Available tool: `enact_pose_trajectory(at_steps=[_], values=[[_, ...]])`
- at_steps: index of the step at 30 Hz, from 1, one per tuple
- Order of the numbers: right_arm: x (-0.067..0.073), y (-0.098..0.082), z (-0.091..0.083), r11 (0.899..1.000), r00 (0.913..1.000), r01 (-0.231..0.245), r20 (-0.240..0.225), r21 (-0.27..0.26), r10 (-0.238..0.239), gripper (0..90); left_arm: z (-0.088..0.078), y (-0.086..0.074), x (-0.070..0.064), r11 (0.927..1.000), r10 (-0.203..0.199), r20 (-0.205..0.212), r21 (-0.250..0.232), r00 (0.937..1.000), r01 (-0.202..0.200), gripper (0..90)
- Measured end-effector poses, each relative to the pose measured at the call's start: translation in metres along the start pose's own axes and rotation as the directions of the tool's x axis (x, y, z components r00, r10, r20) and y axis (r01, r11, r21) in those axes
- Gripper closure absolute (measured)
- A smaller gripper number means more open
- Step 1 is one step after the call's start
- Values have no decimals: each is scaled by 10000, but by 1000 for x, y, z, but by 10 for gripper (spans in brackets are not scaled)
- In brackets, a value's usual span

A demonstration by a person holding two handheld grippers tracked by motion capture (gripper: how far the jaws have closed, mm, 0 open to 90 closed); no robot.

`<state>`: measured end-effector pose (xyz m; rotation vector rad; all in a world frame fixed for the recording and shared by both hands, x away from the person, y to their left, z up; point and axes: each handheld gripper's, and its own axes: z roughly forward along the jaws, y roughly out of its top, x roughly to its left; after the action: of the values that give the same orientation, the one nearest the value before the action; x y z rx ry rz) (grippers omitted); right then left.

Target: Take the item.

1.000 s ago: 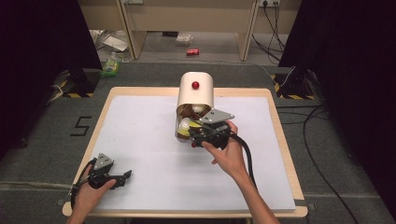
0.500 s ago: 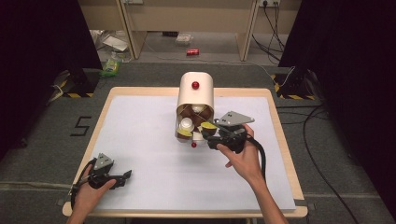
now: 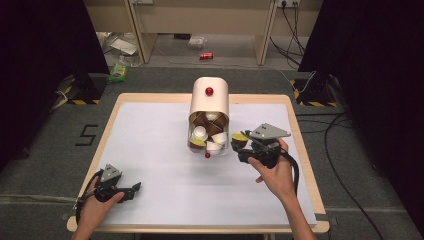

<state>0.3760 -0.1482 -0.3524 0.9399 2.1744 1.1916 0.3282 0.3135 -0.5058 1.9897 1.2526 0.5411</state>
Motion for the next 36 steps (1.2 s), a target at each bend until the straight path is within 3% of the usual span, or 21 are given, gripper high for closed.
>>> enact_pose_trajectory(at_steps=[14,26,36], values=[[-20,-40,8,9981,9975,-392,599,484,363,390,0,0,0,10000,3,-2,-2,10000,-3,128],[-28,-55,15,9961,9962,-457,770,758,399,390,0,0,0,10000,25,-14,-6,10000,-25,129],[-38,-74,21,9908,9933,-776,934,1107,673,390,0,0,0,10000,26,-11,-11,10000,-26,129]])
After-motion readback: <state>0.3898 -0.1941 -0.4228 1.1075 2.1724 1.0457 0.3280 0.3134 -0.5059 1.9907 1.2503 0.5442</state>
